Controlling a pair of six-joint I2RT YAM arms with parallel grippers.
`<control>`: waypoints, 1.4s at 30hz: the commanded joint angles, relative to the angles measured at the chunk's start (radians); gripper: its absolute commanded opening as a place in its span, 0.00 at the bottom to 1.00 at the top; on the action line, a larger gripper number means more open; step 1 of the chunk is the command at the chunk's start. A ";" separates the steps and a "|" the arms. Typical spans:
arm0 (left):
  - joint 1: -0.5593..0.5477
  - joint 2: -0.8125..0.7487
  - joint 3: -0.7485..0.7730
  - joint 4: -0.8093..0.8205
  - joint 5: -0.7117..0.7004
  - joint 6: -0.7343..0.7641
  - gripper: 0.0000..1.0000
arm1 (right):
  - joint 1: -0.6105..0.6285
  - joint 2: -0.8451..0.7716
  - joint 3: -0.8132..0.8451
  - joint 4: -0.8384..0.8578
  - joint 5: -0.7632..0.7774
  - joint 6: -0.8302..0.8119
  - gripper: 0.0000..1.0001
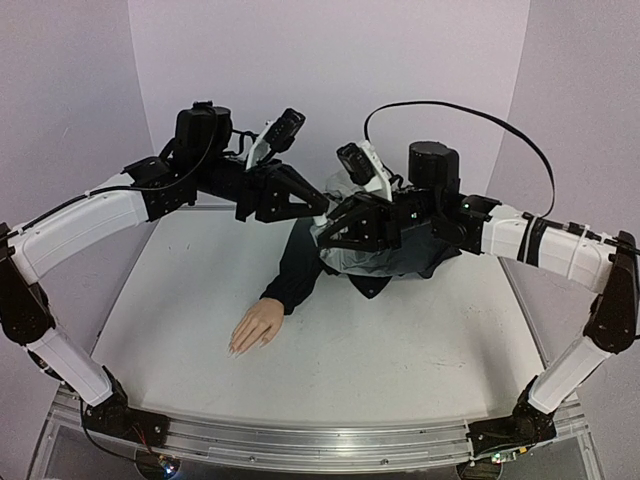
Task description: Paint the nails
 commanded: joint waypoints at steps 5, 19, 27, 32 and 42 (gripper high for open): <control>0.001 -0.065 -0.004 0.034 -0.276 -0.090 0.54 | 0.006 -0.065 -0.010 0.064 0.238 -0.087 0.00; 0.002 -0.098 -0.034 -0.139 -0.893 -0.527 0.66 | 0.008 -0.010 -0.020 0.030 0.750 -0.119 0.00; -0.007 -0.065 -0.029 -0.071 -0.860 -0.532 0.69 | 0.012 0.001 -0.017 0.027 0.761 -0.121 0.00; -0.032 -0.032 -0.007 -0.062 -0.857 -0.511 0.69 | 0.020 -0.004 -0.024 0.027 0.769 -0.121 0.00; -0.049 0.004 0.020 -0.061 -0.874 -0.496 0.34 | 0.034 -0.009 -0.022 0.028 0.762 -0.125 0.00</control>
